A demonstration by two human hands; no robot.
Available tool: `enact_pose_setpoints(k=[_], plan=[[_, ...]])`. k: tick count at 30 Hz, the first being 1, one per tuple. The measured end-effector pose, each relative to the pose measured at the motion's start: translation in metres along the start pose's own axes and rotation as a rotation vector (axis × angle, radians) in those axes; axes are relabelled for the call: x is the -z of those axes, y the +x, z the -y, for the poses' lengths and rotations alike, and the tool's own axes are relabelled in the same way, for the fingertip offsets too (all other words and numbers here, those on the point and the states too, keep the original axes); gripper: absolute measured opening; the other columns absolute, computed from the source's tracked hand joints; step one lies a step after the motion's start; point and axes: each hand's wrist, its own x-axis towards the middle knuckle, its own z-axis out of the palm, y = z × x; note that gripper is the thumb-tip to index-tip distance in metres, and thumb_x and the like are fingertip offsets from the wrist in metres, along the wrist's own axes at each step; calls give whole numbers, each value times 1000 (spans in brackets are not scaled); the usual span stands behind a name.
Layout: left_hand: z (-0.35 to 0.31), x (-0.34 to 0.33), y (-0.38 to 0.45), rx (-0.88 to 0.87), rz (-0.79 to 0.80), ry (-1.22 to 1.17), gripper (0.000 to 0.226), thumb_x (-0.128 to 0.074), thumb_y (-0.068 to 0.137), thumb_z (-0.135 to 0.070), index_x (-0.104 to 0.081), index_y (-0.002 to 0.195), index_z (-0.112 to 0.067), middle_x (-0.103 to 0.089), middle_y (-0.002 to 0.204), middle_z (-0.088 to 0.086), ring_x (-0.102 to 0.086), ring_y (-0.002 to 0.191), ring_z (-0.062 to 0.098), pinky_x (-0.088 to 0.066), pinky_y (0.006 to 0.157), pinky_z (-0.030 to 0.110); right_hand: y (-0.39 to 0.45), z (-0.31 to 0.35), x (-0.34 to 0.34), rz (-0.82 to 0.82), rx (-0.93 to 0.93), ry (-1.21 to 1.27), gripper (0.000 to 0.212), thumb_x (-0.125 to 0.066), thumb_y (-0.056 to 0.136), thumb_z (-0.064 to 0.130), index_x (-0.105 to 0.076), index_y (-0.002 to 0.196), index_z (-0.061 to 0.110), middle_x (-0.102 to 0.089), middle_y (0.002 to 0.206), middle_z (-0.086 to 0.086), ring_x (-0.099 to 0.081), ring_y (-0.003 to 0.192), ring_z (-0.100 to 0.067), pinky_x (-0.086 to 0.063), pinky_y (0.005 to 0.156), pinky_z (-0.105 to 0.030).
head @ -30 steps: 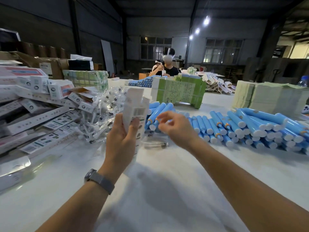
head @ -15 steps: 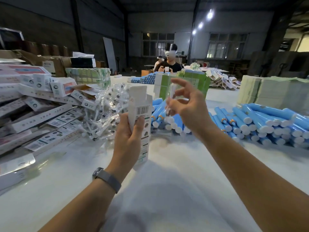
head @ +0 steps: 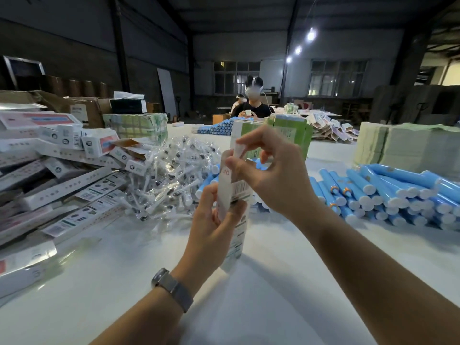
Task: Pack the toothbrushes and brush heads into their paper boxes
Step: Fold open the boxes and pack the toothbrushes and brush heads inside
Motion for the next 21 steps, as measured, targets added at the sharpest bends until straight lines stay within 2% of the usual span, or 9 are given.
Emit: enact_pose_setpoints(k=[1, 3, 5, 7, 9, 12, 15, 18, 21], plan=[[1, 0, 0, -5, 2, -5, 23, -66, 91, -31, -52, 107, -20, -66, 91, -19, -65, 81, 1, -51, 70, 17, -2, -3, 0, 33, -3, -14, 12, -76, 82, 27, -67, 82, 19, -62, 86, 6, -54, 86, -7, -37, 75, -20], [1, 0, 1, -13, -1, -23, 19, -61, 92, -23, -52, 108, -18, -66, 91, -17, -65, 82, 2, -52, 71, 18, -8, -11, -2, 129, -28, -27, 22, -69, 89, 28, -73, 76, 11, -57, 95, 5, -51, 96, -17, -38, 82, -27], [0, 0, 1, -1, -3, -38, 19, -59, 93, -24, -53, 110, -17, -65, 93, -9, -67, 88, 12, -56, 76, 27, -13, -16, -4, 227, -49, -43, 26, -63, 93, 29, -76, 81, 10, -51, 107, 5, -47, 107, -19, -37, 90, -27], [0, 1, 2, 0, -5, -35, 17, -56, 94, -25, -53, 109, -19, -64, 93, -7, -66, 88, 14, -55, 74, 27, -16, -20, -5, 241, -67, -2, 20, -63, 93, 28, -77, 87, 15, -49, 111, 4, -47, 110, -18, -38, 93, -26], [-2, 2, 2, 15, -12, -36, 14, -54, 94, -29, -54, 107, -23, -66, 91, -8, -67, 83, 12, -55, 68, 25, -15, -20, -5, 182, -107, 146, 11, -65, 88, 22, -73, 95, 23, -50, 109, 5, -51, 106, -13, -43, 87, -24], [-6, 4, 3, 73, -4, -66, 12, -59, 89, -45, -59, 99, -37, -68, 97, 8, -68, 88, 33, -59, 73, 43, -15, -19, -5, 84, -140, 344, 25, -66, 82, 9, -66, 99, 28, -61, 101, 4, -59, 94, -14, -48, 74, -31], [-9, 6, 3, 97, 23, -67, 13, -59, 85, -53, -59, 95, -43, -68, 97, 7, -69, 89, 36, -59, 76, 50, -19, -21, -4, 67, -104, 294, 18, -70, 81, 5, -71, 89, 21, -72, 90, 1, -64, 89, -20, -48, 72, -37], [-11, 5, 2, 109, 80, -131, 19, -58, 92, -44, -47, 107, -41, -72, 97, 7, -72, 79, 32, -61, 69, 43, -23, -25, 2, 91, -135, 302, 13, -73, 82, 12, -71, 87, 24, -73, 85, 6, -66, 86, -17, -50, 73, -33], [-14, 3, 0, 83, 108, -195, 43, -56, 93, -29, -32, 123, -47, -70, 112, 13, -71, 82, 35, -61, 76, 55, -30, -27, 10, 119, -208, 412, 15, -74, 81, 11, -70, 88, 24, -74, 89, 1, -69, 87, -19, -55, 77, -34]])
